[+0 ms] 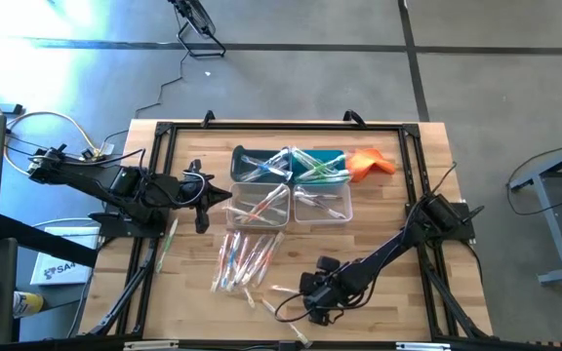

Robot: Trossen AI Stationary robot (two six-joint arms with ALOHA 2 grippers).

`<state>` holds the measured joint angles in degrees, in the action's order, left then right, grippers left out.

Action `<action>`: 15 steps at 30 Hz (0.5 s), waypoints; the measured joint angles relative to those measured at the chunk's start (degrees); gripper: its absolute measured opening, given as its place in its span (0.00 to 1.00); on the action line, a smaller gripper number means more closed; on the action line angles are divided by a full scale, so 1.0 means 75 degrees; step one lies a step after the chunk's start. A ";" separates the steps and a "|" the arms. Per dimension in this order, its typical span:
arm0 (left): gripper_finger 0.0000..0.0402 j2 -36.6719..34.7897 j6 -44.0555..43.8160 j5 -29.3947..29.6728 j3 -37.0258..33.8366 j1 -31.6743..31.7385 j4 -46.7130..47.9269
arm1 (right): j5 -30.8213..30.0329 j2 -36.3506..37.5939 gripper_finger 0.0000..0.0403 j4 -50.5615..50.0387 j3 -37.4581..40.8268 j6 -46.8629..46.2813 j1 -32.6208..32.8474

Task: Pick & Place Toothbrushes
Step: Put the orange toothbrush into the gray bin

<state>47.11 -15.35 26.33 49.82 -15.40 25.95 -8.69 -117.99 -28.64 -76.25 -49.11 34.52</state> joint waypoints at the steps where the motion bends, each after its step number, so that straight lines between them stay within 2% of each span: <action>1: 0.00 0.0000 0.0000 0.0000 0.0000 0.0000 0.0000 | 0.0004 0.0000 0.35 0.0036 0.0004 0.0004 0.0000; 9: 0.00 0.0000 0.0003 0.0000 0.0000 0.0000 0.0000 | 0.0064 -0.0012 0.13 0.0085 0.0023 -0.0023 -0.0009; 15: 0.00 0.0000 0.0003 0.0000 0.0003 0.0000 0.0034 | 0.0159 -0.0017 0.03 0.0117 0.0027 -0.0025 -0.0012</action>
<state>47.11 -15.33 26.33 49.84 -15.40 26.21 -7.50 -118.13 -27.76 -76.05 -49.30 34.43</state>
